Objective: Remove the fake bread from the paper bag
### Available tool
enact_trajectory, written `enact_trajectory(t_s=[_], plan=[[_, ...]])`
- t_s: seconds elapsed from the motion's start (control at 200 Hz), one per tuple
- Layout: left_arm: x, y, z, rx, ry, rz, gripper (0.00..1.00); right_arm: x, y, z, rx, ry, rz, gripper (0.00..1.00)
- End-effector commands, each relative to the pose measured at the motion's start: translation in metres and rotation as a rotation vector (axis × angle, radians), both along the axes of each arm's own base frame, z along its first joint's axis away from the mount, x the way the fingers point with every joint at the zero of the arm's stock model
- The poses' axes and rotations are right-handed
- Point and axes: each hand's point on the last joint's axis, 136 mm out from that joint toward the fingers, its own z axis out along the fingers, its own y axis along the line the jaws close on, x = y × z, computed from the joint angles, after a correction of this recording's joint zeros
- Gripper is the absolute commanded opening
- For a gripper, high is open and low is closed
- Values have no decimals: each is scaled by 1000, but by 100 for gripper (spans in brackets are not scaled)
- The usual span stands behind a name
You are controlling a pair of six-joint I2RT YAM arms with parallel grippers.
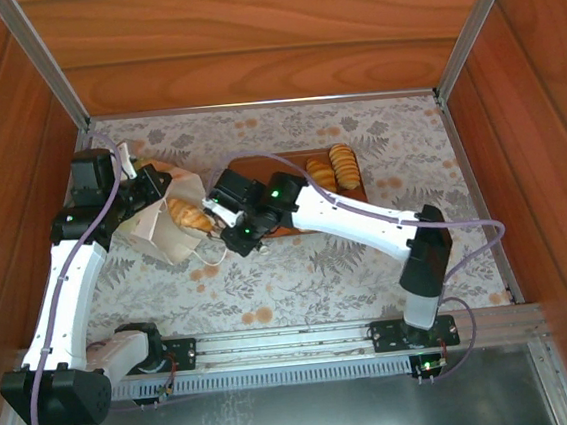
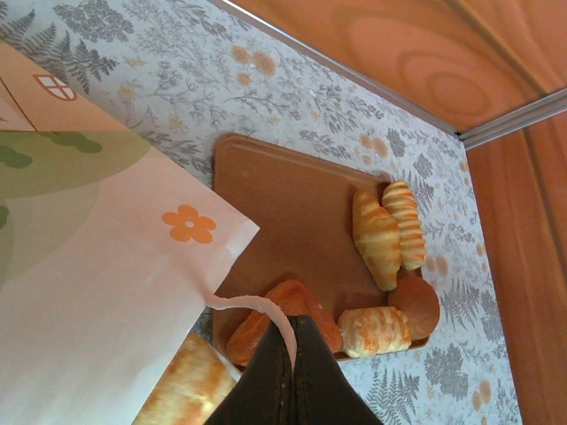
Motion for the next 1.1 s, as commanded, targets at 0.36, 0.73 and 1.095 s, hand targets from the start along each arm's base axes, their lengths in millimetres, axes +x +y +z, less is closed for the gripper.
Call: enact_trajectory(t_s=[0.36,0.73,1.095], plan=[[3,16,22,56,-90,85,0,-6,-91,35,47,-138,-94,33],[2,17,26,56,-104,96,0,28,-155,39,77,-141,-337,34],[-5,3,46,6,-150,17,0,89,-169,-3,-66,21,-521,35]])
